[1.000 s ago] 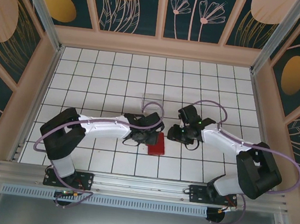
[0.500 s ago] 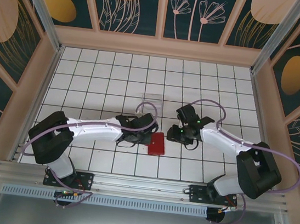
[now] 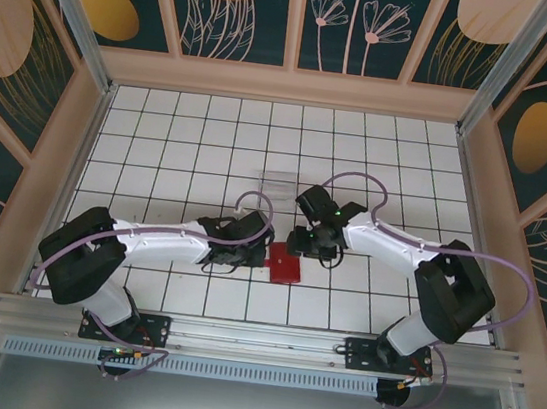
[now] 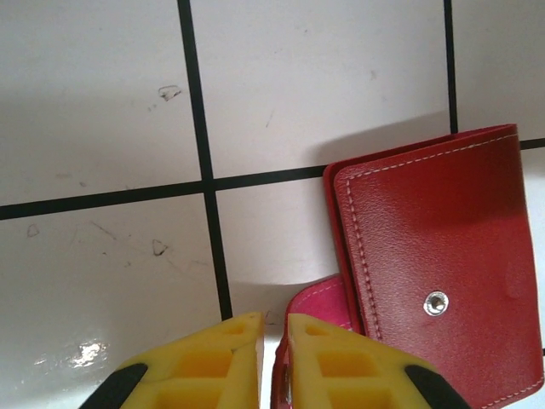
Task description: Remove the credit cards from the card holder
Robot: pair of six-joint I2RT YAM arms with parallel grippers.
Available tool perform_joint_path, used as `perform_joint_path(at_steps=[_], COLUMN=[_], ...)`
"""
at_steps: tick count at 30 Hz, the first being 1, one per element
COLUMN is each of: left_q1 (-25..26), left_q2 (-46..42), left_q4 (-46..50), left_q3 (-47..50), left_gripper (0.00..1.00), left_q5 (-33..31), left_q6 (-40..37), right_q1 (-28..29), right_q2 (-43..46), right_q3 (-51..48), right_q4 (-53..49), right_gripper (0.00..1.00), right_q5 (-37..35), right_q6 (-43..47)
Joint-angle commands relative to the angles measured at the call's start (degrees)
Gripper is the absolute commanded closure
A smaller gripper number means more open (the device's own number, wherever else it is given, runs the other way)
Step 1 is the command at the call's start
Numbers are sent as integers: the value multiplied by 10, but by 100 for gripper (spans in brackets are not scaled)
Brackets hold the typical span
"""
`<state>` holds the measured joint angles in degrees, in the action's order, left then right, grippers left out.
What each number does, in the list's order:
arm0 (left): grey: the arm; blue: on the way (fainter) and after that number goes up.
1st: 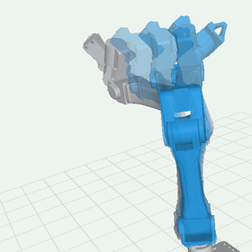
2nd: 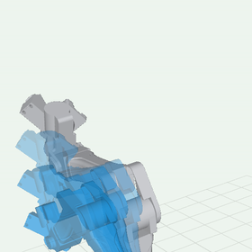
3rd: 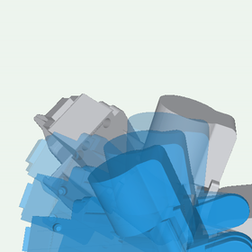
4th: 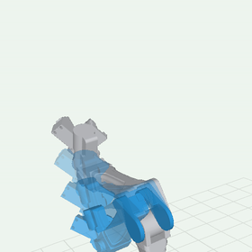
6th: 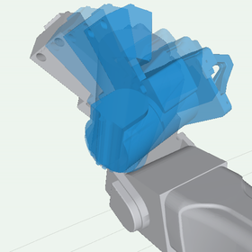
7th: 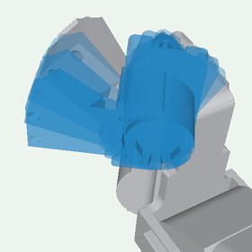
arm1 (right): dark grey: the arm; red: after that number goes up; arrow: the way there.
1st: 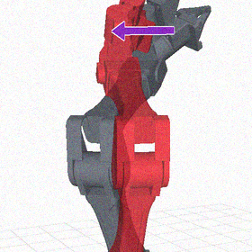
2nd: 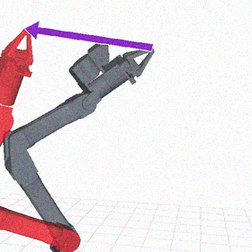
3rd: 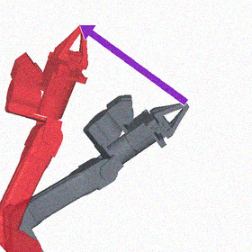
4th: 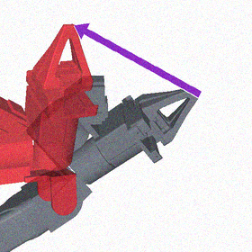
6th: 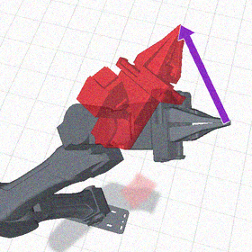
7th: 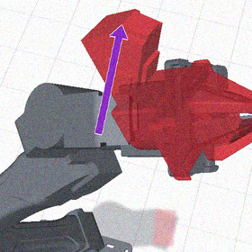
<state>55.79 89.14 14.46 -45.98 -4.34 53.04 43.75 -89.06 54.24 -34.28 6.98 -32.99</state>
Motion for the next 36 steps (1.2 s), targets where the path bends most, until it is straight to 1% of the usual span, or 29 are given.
perform_joint_path(at_steps=[1,3,6,8,12,15,18,28,36], left_q1=[-5,-9,-14,-18,-26,-35,-39,-43,-47], left_q2=[-17,-20,-28,-32,-42,-50,-56,-57,-59], left_q4=[-23,-29,-48,-62,-85,-107,-123,-145,-141], left_q3=[18,27,43,54,76,94,109,129,132], left_gripper=[82,82,87,91,97,99,100,100,100], left_q5=[11,13,22,31,45,57,66,84,82], left_q6=[2,2,0,0,3,4,5,0,0], right_q1=[12,18,27,34,52,64,74,85,85], right_q2=[-17,-26,-40,-50,-75,-99,-121,-166,-174], right_q3=[25,34,48,58,84,101,118,148,148], right_q4=[-32,-39,-46,-52,-67,-76,-85,-87,-108], right_gripper=[43,40,37,33,20,9,2,1,1], right_q5=[-26,-31,-33,-35,-40,-44,-52,-46,-73], right_q6=[-15,-17,-17,-15,-8,-6,-6,-6,-10])
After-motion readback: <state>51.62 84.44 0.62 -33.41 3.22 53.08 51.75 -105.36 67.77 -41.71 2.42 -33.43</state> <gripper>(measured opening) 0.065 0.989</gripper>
